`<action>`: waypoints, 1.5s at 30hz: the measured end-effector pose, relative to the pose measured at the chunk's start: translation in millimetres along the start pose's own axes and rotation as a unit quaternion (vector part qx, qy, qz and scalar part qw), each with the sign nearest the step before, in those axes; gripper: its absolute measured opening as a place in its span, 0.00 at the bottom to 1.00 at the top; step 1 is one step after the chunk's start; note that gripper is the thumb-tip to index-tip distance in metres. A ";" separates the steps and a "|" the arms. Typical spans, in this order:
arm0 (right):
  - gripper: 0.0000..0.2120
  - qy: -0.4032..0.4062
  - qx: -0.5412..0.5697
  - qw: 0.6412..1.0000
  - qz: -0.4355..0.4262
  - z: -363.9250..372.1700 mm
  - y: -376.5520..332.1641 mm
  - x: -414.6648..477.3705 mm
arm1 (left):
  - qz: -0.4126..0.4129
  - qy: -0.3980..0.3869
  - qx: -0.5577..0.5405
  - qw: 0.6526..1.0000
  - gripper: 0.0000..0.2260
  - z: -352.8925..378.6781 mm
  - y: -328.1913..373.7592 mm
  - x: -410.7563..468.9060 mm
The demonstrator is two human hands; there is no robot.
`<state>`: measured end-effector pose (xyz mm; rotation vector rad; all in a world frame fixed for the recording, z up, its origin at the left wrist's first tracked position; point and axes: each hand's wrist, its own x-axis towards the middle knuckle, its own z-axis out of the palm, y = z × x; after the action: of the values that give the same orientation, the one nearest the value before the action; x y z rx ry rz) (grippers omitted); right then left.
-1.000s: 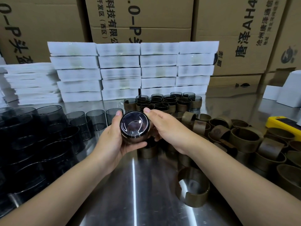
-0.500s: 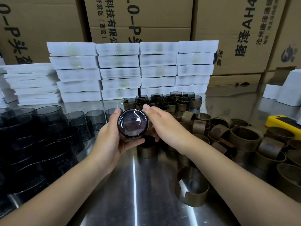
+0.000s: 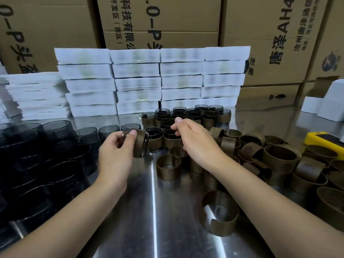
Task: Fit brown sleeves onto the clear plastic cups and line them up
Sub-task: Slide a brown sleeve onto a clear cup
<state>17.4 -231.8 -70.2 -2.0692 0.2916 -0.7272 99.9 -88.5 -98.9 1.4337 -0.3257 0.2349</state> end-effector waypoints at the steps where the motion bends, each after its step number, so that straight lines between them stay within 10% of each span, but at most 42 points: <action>1: 0.15 0.001 0.000 1.000 0.001 0.0 -0.2 -0.3 | 0.015 -0.001 0.035 0.999 0.07 -0.7 -1.9 1.2; 8: 0.20 0.007 -0.014 1.000 0.005 0.5 -1.8 -1.1 | 0.065 -0.061 0.240 0.967 0.14 -4.4 -6.1 -0.3; 23: 0.16 0.001 -0.019 1.000 0.006 1.5 -2.5 -2.4 | 0.053 -0.182 0.195 0.962 0.18 -1.4 -9.5 -8.4; 37: 0.17 -0.027 -0.042 0.999 0.020 2.5 -1.8 -5.5 | -0.039 -0.030 0.164 0.985 0.21 6.3 -35.5 18.0; 45: 0.20 -0.004 -0.065 0.998 -0.011 -3.5 -2.7 -2.6 | -0.090 -0.121 0.336 0.930 0.30 14.3 -24.7 49.5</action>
<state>13.0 -231.4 -67.5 -2.2012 0.3183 -0.7302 153.6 -107.6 -102.7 2.1691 -0.3248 0.0095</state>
